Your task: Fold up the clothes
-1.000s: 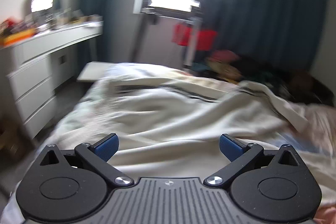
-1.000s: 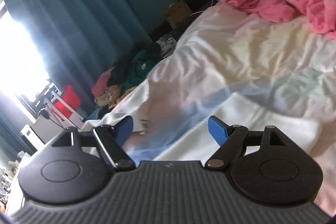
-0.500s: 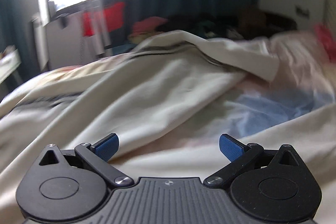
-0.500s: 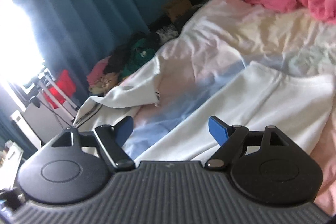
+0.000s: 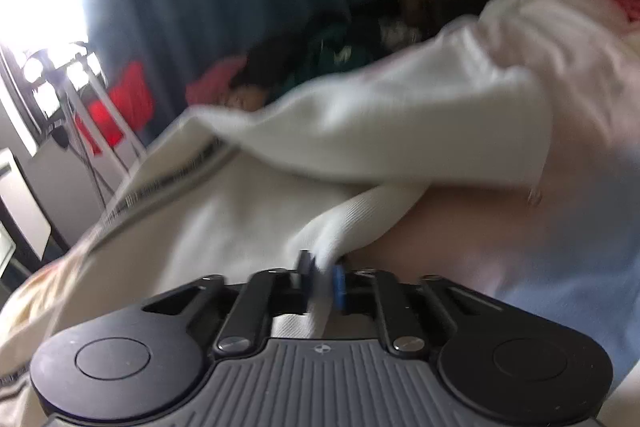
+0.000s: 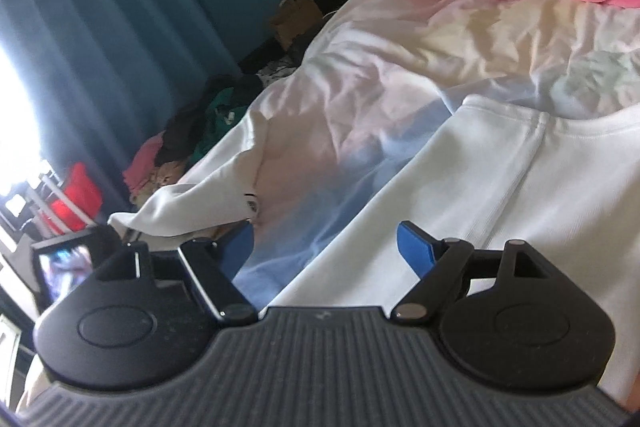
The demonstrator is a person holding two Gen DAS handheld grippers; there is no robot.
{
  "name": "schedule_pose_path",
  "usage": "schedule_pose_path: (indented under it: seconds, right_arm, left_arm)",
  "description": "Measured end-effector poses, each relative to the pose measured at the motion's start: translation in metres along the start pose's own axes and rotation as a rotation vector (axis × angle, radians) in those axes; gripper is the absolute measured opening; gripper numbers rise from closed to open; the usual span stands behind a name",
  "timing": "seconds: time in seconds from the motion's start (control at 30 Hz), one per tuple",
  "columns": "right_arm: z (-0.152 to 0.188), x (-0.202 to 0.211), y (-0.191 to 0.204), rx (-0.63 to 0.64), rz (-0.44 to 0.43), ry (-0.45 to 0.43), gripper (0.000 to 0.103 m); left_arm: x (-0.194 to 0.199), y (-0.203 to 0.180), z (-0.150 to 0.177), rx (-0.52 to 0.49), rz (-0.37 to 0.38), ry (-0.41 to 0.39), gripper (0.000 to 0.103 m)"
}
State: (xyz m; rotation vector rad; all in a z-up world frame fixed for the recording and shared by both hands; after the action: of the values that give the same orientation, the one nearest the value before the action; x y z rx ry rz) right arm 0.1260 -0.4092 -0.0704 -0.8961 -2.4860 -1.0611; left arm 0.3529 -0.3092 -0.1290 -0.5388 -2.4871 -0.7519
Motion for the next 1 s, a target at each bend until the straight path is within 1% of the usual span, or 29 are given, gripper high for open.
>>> schedule_pose_path:
  seconds: [0.1, 0.17, 0.23, 0.27, 0.33, 0.37, 0.4, 0.43, 0.47, 0.5, 0.57, 0.73, 0.8, 0.83, 0.87, 0.9, 0.97, 1.0]
  right_arm:
    - [-0.002, 0.002, -0.003, -0.017, 0.008, -0.019, 0.081]
    - [-0.009, 0.012, -0.010, -0.056, 0.002, -0.048, 0.081]
    - [-0.017, 0.024, -0.020, -0.108, 0.001, -0.094, 0.081]
    - [-0.019, 0.027, -0.024, -0.123, 0.010, -0.108, 0.082]
    - [-0.024, 0.032, -0.031, -0.153, 0.028, -0.134, 0.082]
    - [-0.024, 0.031, -0.033, -0.158, 0.029, -0.120, 0.082]
    - [-0.025, 0.030, -0.036, -0.164, 0.029, -0.106, 0.082]
    - [-0.025, 0.030, -0.036, -0.161, 0.022, -0.096, 0.082]
    - [-0.026, 0.030, -0.036, -0.158, 0.014, -0.086, 0.082]
    - [-0.026, 0.032, -0.033, -0.143, 0.001, -0.082, 0.082]
    - [-0.024, 0.034, -0.029, -0.106, -0.032, -0.072, 0.082]
    - [-0.012, 0.038, -0.009, -0.014, -0.113, -0.028, 0.081]
    - [-0.006, 0.041, -0.001, 0.022, -0.141, -0.002, 0.081]
    - [-0.003, 0.041, 0.002, 0.030, -0.159, 0.026, 0.081]
    - [0.000, 0.042, 0.005, 0.037, -0.177, 0.053, 0.076]
    - [0.003, 0.041, 0.006, 0.023, -0.199, 0.094, 0.075]
    - [0.008, 0.039, 0.008, -0.003, -0.245, 0.174, 0.075]
    - [0.013, 0.040, 0.008, -0.022, -0.253, 0.200, 0.075]
  left_arm:
    - [0.031, 0.005, -0.003, 0.019, 0.058, -0.063, 0.005]
    - [0.063, 0.006, 0.002, 0.031, 0.148, -0.105, 0.005]
    - [0.094, 0.004, 0.014, 0.029, 0.201, -0.130, 0.005]
    - [0.103, 0.002, 0.023, 0.026, 0.217, -0.129, 0.005]
    - [0.106, 0.000, 0.040, 0.029, 0.234, -0.078, 0.009]
    - [0.105, 0.001, 0.048, 0.041, 0.239, -0.051, 0.016]
    - [0.108, 0.006, 0.054, 0.072, 0.240, -0.035, 0.023]
    - [0.112, 0.011, 0.061, 0.104, 0.240, -0.021, 0.028]
    - [0.122, 0.019, 0.068, 0.149, 0.228, -0.018, 0.044]
    - [0.132, 0.027, 0.074, 0.193, 0.215, -0.016, 0.055]
    - [0.158, 0.047, 0.086, 0.265, 0.205, -0.028, 0.058]
    - [0.235, 0.098, 0.117, 0.436, 0.131, 0.008, 0.059]
    - [0.266, 0.116, 0.135, 0.494, 0.108, 0.006, 0.060]
    - [0.278, 0.123, 0.146, 0.528, 0.092, -0.003, 0.062]
    - [0.286, 0.129, 0.157, 0.562, 0.077, -0.003, 0.066]
    - [0.294, 0.134, 0.168, 0.593, 0.065, -0.004, 0.067]
    - [0.298, 0.136, 0.182, 0.602, 0.087, -0.017, 0.067]
    - [0.300, 0.137, 0.189, 0.607, 0.097, -0.023, 0.067]
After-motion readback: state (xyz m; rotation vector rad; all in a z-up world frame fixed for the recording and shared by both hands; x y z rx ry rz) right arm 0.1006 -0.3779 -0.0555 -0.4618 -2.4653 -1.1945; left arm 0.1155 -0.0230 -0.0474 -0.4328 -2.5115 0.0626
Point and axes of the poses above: each gripper's, at about its wrist camera, not at the fingertips, and x roughly against the way its jaws point, y to its left, z to its underside, the point moved 1 cm from there along -x, roughly the way its jaws point, and after that the axes turned 2 degrees about -x, right-handed, at the moved point
